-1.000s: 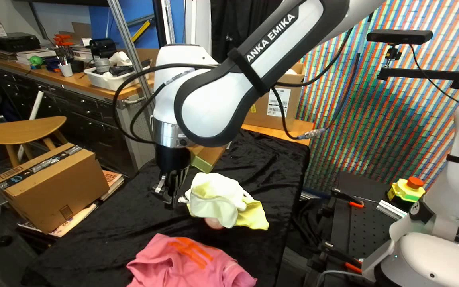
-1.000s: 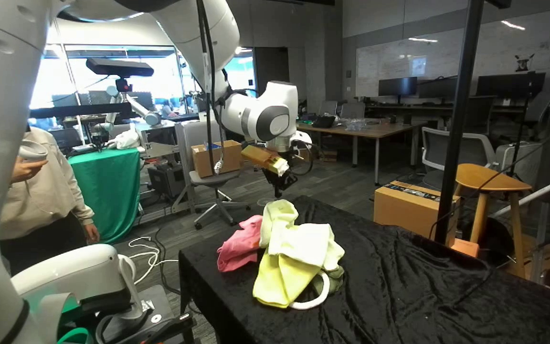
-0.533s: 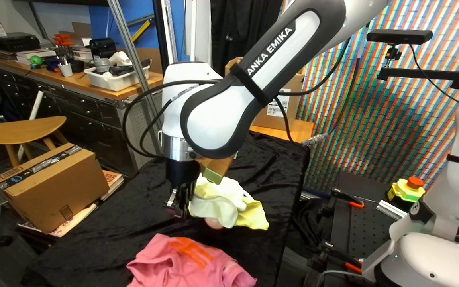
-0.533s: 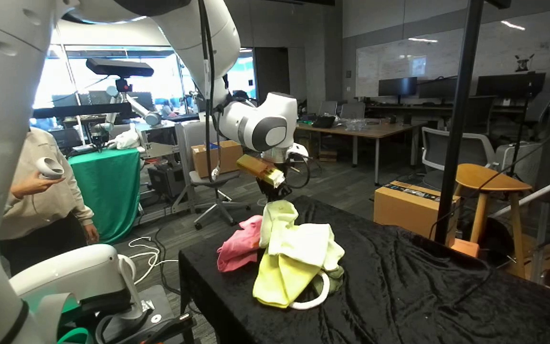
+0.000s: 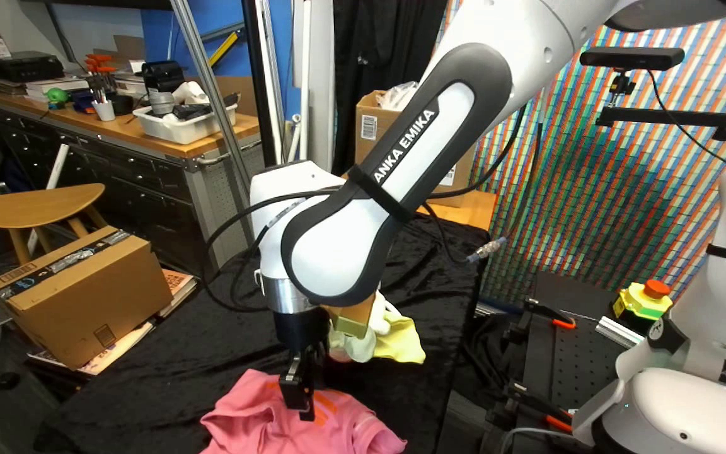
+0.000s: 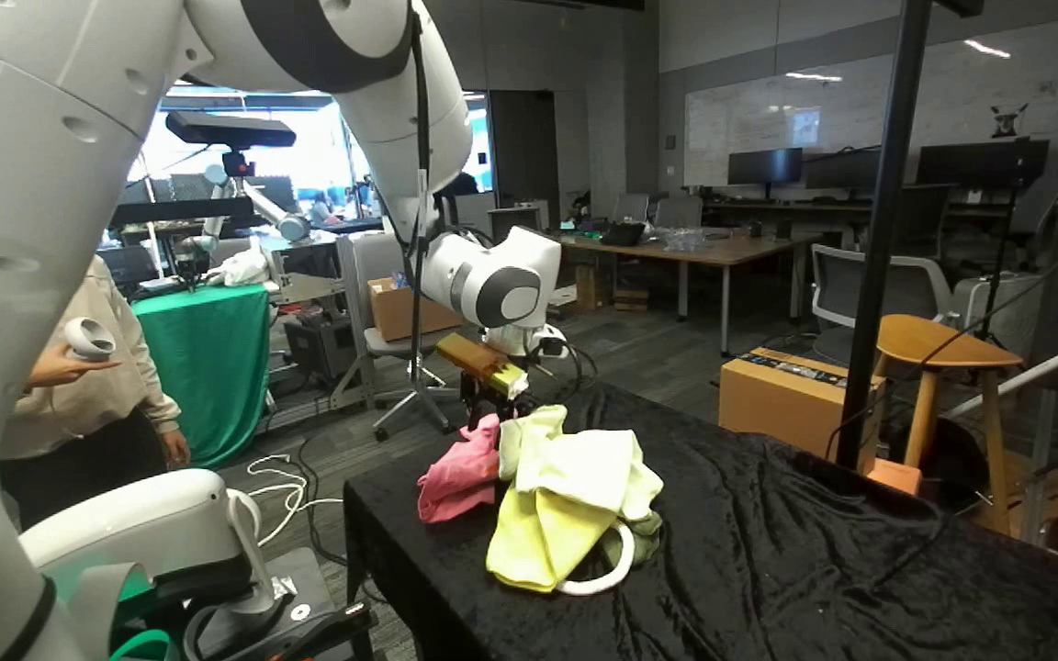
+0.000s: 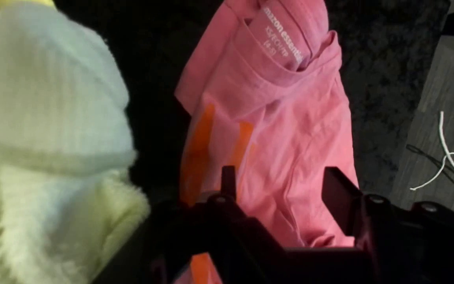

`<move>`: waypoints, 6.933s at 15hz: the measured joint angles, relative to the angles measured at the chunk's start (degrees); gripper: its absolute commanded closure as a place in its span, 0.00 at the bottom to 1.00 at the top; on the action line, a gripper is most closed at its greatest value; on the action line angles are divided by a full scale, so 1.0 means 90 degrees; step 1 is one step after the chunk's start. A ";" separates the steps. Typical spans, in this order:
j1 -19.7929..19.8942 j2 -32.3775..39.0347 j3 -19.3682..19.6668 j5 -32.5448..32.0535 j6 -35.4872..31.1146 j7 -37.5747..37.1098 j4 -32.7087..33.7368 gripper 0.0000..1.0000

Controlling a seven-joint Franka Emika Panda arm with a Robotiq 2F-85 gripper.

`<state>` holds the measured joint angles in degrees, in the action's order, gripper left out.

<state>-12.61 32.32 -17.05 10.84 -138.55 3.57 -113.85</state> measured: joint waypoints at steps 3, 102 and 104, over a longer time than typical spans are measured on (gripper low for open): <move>0.0001 0.0163 0.0001 0.0000 0.0100 0.0002 0.0031 0.00; 0.1754 -0.2234 -0.1299 0.6782 -0.6700 0.2775 -0.4931 0.97; 0.1112 -0.1810 -0.0991 0.7654 -0.7100 0.3703 -0.4736 0.96</move>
<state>-2.61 16.04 -25.98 79.73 -202.45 36.90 -156.47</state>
